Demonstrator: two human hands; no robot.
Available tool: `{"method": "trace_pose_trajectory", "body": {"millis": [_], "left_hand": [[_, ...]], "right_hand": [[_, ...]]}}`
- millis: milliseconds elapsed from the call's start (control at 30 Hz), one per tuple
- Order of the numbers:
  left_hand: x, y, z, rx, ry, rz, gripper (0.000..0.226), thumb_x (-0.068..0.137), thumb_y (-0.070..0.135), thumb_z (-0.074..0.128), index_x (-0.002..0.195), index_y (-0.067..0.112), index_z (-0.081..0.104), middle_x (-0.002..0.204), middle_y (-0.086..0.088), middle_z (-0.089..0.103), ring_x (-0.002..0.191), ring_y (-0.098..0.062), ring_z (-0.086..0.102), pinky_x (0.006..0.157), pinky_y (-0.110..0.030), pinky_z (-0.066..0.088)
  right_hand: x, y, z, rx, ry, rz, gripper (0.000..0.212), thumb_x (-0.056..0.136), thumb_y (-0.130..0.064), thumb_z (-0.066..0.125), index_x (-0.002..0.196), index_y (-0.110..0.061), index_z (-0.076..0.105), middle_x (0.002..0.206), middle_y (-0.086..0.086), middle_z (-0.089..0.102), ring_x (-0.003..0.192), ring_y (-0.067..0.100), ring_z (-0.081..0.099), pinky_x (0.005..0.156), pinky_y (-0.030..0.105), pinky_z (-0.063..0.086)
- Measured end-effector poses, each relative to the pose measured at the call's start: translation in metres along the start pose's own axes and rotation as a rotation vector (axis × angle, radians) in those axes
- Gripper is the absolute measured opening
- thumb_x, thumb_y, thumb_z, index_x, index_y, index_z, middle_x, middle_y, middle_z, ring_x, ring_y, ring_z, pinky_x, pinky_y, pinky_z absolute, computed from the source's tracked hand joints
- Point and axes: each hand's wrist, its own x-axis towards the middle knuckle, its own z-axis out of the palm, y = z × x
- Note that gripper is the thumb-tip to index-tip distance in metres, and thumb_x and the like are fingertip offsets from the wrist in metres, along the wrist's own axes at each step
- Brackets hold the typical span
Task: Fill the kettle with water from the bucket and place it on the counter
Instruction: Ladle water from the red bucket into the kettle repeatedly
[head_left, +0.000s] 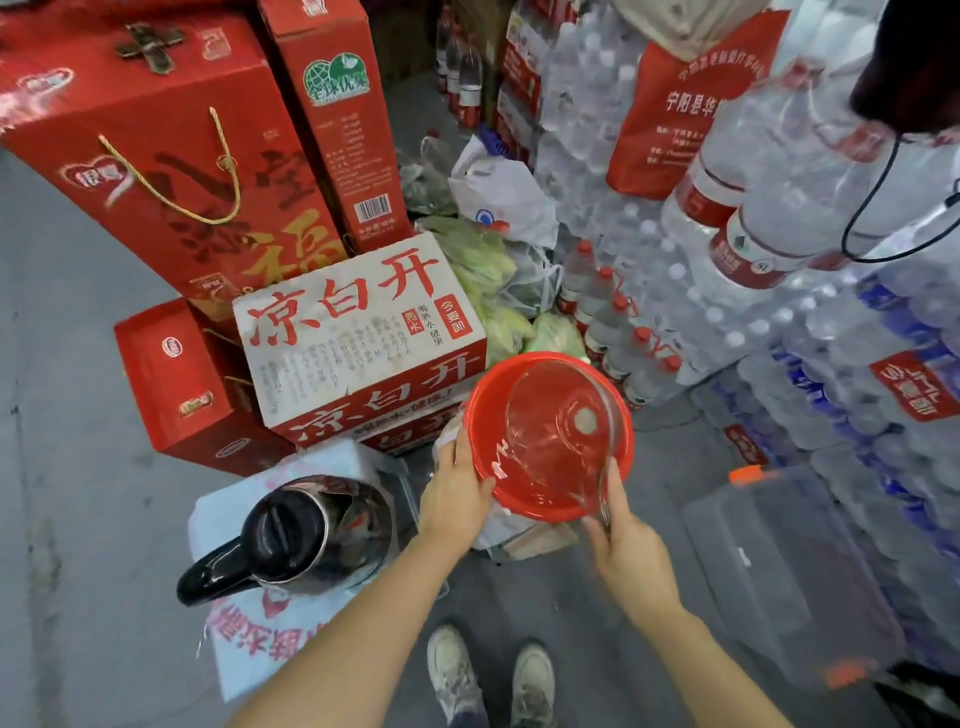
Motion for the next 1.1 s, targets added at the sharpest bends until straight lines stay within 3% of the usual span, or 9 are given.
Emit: {"method": "trace_pose_trajectory", "body": {"millis": [100, 200, 333, 433, 567, 667, 733, 933, 1100], "left_hand": [[0.001, -0.002, -0.001, 0.028, -0.006, 0.005, 0.086, 0.088, 0.033, 0.062, 0.150, 0.032, 0.003, 0.142, -0.007, 0.040, 0.101, -0.032, 0.065, 0.075, -0.048, 0.056], [0.001, -0.005, -0.001, 0.042, -0.018, 0.020, 0.087, 0.088, 0.034, 0.063, 0.150, 0.031, 0.003, 0.140, -0.006, 0.041, 0.102, -0.030, 0.065, 0.073, -0.048, 0.056], [0.002, -0.009, 0.001, 0.048, -0.019, 0.025, 0.086, 0.088, 0.036, 0.062, 0.151, 0.030, 0.003, 0.142, -0.006, 0.041, 0.105, -0.030, 0.063, 0.075, -0.048, 0.056], [0.002, -0.009, 0.001, 0.063, -0.022, 0.022, 0.087, 0.088, 0.039, 0.062, 0.151, 0.030, 0.002, 0.143, -0.006, 0.040, 0.105, -0.029, 0.064, 0.075, -0.048, 0.056], [0.003, -0.008, 0.000, 0.079, -0.013, 0.018, 0.087, 0.088, 0.038, 0.062, 0.152, 0.028, 0.003, 0.144, -0.005, 0.040, 0.106, -0.027, 0.063, 0.075, -0.045, 0.056], [0.001, -0.007, 0.000, 0.075, -0.006, 0.009, 0.085, 0.089, 0.039, 0.061, 0.151, 0.031, 0.002, 0.141, -0.005, 0.043, 0.104, -0.027, 0.064, 0.073, -0.046, 0.057], [-0.001, -0.006, 0.001, 0.074, 0.002, 0.002, 0.085, 0.090, 0.039, 0.060, 0.151, 0.032, 0.002, 0.140, -0.005, 0.044, 0.103, -0.028, 0.064, 0.073, -0.047, 0.057], [-0.004, -0.002, 0.001, 0.101, 0.026, -0.006, 0.077, 0.090, 0.039, 0.059, 0.149, 0.031, 0.010, 0.138, -0.005, 0.045, 0.102, -0.026, 0.064, 0.069, -0.041, 0.055], [-0.017, -0.001, 0.001, 0.149, 0.059, 0.023, 0.078, 0.088, 0.037, 0.062, 0.150, 0.024, 0.015, 0.139, -0.004, 0.041, 0.112, -0.027, 0.056, 0.081, -0.043, 0.055]], "right_hand": [[0.011, -0.007, 0.000, -0.377, 0.105, 0.015, 0.077, 0.101, -0.029, 0.045, 0.154, -0.024, -0.011, 0.082, 0.007, 0.068, 0.047, 0.018, 0.040, 0.047, 0.031, 0.030], [0.016, -0.010, 0.005, -0.511, 0.120, 0.058, 0.077, 0.099, -0.023, 0.047, 0.156, -0.024, -0.005, 0.077, 0.006, 0.068, 0.039, 0.012, 0.025, 0.040, 0.028, 0.015], [0.020, -0.014, 0.014, -0.508, 0.062, 0.121, 0.076, 0.101, -0.029, 0.041, 0.156, -0.026, -0.013, 0.073, 0.000, 0.059, 0.042, 0.011, 0.031, 0.044, 0.029, 0.027], [0.025, -0.020, 0.017, -0.310, 0.024, 0.174, 0.070, 0.102, -0.033, 0.039, 0.158, -0.030, -0.002, 0.074, -0.001, 0.056, 0.049, 0.009, 0.040, 0.049, 0.028, 0.036], [0.036, -0.021, 0.021, 0.112, -0.021, 0.271, 0.066, 0.099, -0.028, 0.050, 0.156, -0.035, 0.018, 0.095, 0.005, 0.069, 0.062, 0.015, 0.056, 0.051, 0.030, 0.047], [0.036, -0.017, 0.020, 0.631, -0.055, 0.376, 0.065, 0.098, -0.017, 0.056, 0.154, -0.032, 0.027, 0.062, 0.005, 0.059, 0.039, 0.012, 0.045, 0.036, 0.026, 0.041], [0.030, -0.012, 0.015, 0.818, -0.069, 0.407, 0.063, 0.098, -0.015, 0.058, 0.153, -0.028, 0.031, 0.054, 0.005, 0.054, 0.035, 0.013, 0.040, 0.034, 0.023, 0.035], [0.010, -0.004, 0.008, 1.005, -0.045, 0.352, 0.063, 0.095, -0.016, 0.062, 0.151, -0.025, 0.035, 0.056, 0.008, 0.053, 0.034, 0.016, 0.037, 0.033, 0.024, 0.035], [-0.005, 0.000, 0.000, 1.047, -0.016, 0.270, 0.055, 0.094, -0.014, 0.064, 0.139, -0.038, 0.046, 0.053, 0.007, 0.049, 0.034, 0.015, 0.034, 0.032, 0.024, 0.034]]}}
